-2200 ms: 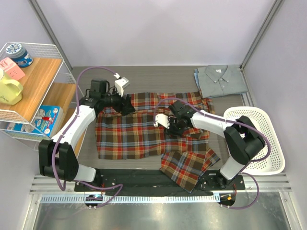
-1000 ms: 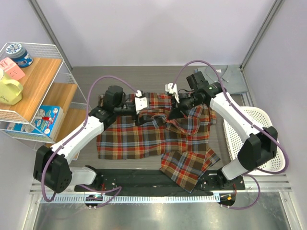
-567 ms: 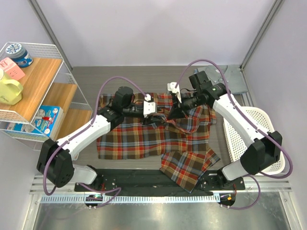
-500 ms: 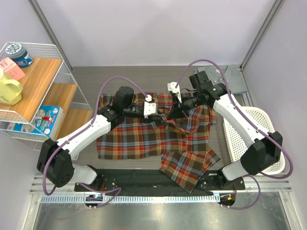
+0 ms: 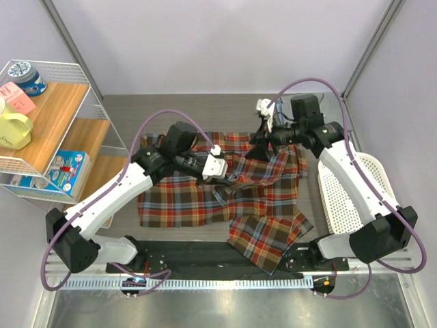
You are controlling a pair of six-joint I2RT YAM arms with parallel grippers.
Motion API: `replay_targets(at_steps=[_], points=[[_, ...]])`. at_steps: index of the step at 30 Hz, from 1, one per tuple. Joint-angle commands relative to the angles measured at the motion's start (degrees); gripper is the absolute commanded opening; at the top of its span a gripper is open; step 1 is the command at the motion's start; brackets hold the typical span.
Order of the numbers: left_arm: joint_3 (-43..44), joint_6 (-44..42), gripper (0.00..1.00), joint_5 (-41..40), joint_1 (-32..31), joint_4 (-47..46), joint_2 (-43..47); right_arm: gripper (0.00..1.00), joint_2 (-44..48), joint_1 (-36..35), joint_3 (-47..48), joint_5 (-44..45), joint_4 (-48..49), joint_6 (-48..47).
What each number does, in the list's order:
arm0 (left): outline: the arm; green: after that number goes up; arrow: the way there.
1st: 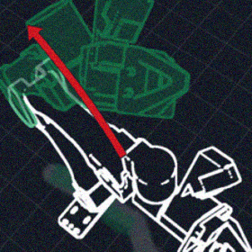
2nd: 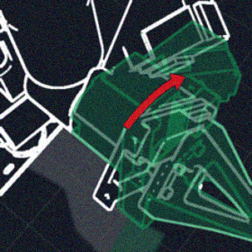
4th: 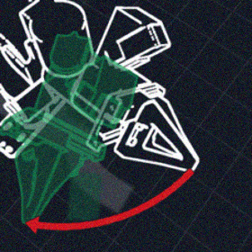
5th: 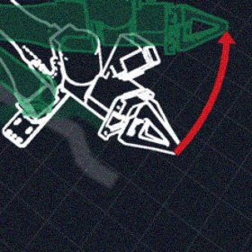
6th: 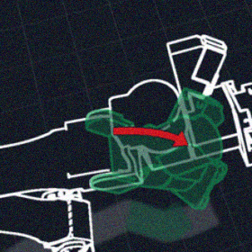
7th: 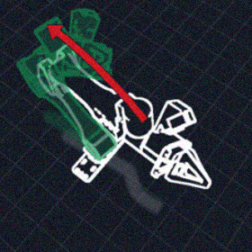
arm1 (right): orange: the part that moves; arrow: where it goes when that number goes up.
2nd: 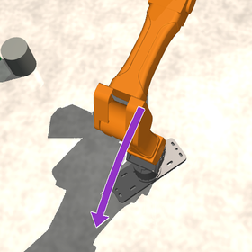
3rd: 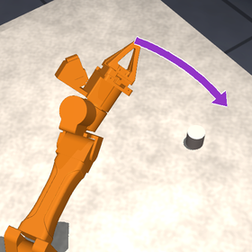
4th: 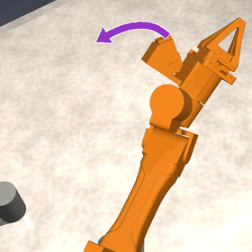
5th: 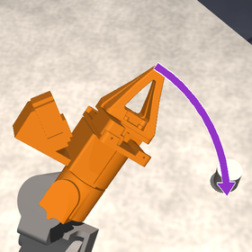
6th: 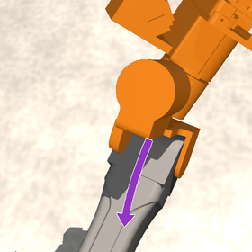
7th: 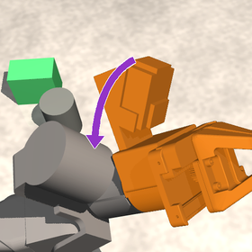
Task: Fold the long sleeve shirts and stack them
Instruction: Fold the shirt
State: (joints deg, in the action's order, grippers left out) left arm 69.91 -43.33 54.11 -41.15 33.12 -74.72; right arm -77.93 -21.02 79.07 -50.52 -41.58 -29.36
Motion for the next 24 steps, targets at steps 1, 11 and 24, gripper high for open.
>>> replay_targets(at_steps=[1, 11, 24], points=[[7.9, -4.7, 0.00, 5.9, -1.1, 13.9, 0.5, 0.64, 0.0, 3.6, 0.1, 3.9, 7.2, 9.5], [18.9, 9.6, 0.00, -2.2, -4.0, 14.1, -11.4, 0.64, -11.7, 10.3, 0.5, 6.4, 6.2, 12.9], [27.7, 31.7, 0.00, -13.0, 17.5, 3.3, -30.0, 0.70, -27.9, 15.0, 13.7, 11.1, -7.6, 3.5]])
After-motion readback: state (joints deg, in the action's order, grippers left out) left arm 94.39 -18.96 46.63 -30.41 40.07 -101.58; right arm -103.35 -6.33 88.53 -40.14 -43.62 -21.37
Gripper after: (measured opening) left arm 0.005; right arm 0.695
